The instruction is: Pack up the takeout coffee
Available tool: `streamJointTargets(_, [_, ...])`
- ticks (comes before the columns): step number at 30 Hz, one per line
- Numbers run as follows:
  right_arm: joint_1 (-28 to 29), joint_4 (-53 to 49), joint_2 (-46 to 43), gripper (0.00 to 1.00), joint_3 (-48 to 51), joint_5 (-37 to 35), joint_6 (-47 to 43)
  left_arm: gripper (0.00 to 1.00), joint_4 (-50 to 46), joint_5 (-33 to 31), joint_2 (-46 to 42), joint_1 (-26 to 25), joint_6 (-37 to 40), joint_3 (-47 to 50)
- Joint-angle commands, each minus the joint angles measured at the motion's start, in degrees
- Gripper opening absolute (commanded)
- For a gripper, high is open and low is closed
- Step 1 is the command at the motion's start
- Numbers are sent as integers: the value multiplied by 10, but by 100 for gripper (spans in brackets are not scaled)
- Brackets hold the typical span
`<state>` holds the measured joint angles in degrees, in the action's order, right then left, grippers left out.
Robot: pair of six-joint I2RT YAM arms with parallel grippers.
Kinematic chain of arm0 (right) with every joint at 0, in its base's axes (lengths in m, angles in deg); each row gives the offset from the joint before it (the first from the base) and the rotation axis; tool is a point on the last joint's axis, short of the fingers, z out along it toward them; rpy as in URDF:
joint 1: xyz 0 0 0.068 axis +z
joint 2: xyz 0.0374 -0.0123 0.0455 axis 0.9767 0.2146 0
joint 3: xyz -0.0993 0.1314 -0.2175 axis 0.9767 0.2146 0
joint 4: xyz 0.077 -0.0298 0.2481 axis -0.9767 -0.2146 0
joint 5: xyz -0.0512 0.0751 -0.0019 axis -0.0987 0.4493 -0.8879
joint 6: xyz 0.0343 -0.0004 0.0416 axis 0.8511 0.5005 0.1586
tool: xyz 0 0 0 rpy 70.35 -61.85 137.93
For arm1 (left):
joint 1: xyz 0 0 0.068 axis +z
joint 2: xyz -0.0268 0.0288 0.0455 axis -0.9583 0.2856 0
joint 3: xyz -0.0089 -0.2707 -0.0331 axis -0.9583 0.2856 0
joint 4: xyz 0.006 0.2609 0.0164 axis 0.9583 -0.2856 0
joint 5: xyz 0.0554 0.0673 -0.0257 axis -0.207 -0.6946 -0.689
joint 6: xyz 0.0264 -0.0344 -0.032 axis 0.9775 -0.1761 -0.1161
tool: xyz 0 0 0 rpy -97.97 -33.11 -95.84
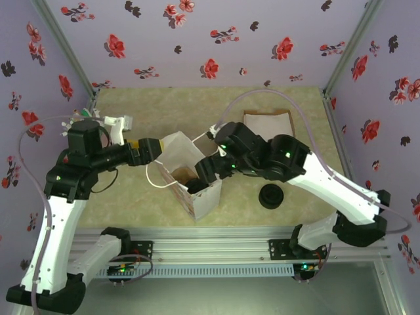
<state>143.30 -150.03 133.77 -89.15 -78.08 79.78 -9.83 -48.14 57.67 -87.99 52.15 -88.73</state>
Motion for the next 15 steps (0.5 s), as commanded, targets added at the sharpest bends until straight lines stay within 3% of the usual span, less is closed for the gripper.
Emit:
streamJointTargets(1, [3, 41, -48, 90, 37, -34, 14, 99, 35, 6, 9, -16, -15, -20])
streamJointTargets(15, [3, 97, -219, 93, 188, -124, 35, 99, 52, -67, 73, -124, -14, -39])
